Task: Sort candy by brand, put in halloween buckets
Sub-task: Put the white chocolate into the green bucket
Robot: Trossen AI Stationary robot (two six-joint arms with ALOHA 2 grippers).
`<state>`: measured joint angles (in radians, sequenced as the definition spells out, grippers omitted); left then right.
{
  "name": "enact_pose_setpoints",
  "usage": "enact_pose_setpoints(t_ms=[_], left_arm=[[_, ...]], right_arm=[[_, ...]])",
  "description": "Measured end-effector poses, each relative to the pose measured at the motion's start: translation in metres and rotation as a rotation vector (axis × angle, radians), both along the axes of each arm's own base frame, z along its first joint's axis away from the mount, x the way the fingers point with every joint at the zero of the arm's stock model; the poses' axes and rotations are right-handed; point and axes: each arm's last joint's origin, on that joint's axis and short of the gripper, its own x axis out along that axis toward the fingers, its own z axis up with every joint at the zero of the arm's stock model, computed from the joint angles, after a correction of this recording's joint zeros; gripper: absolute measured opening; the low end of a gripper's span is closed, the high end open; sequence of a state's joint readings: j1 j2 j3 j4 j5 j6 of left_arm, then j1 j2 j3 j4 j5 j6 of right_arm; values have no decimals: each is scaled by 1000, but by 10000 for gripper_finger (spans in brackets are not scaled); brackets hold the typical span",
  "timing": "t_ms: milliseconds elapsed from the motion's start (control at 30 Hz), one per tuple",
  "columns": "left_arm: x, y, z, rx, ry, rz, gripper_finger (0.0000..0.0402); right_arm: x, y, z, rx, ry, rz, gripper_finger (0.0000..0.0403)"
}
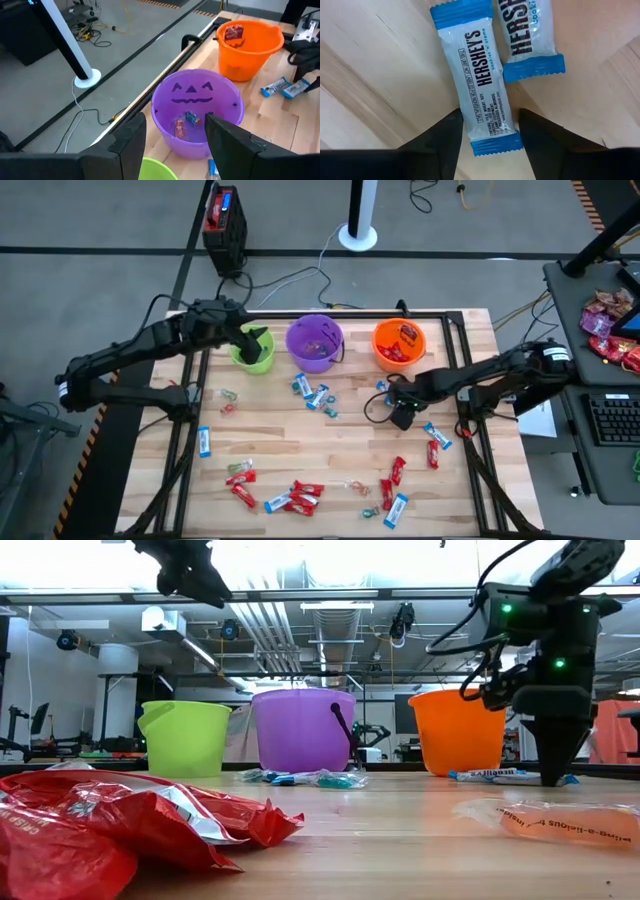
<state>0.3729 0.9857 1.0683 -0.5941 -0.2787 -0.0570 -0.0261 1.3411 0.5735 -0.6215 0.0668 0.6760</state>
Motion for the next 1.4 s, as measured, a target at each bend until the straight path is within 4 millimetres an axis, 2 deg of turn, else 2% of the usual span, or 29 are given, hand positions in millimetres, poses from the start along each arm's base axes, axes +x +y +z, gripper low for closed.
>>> enact_pose_setpoints(t_ms=[300,467,600,767,867,1000,1133,1233,1400], left_arm=[[12,5,-6,-7,19,-1,185],[13,5,-7,-16,19,-6,185],[12,1,-9,-76,30,-114,185],[15,-9,-16,-208,15,-460,185],[22,-10,-20,-217,-19,-578,185],[38,-8,-24,-217,-104,-698,185],[59,-3,-27,-198,-195,-801,185],[75,2,-29,-175,-233,-828,185],[96,8,-32,-169,-277,-862,185]], right_arm=[[-6,0,-13,13,-44,7,91],[-1,2,-7,68,-86,18,91],[6,3,13,98,-174,17,90],[18,6,48,231,-388,33,90],[26,8,63,301,-531,22,90],[43,8,92,367,-850,36,90],[59,-2,114,360,-1126,27,90],[71,-11,129,329,-1226,37,90],[96,-19,156,313,-1291,172,90]])
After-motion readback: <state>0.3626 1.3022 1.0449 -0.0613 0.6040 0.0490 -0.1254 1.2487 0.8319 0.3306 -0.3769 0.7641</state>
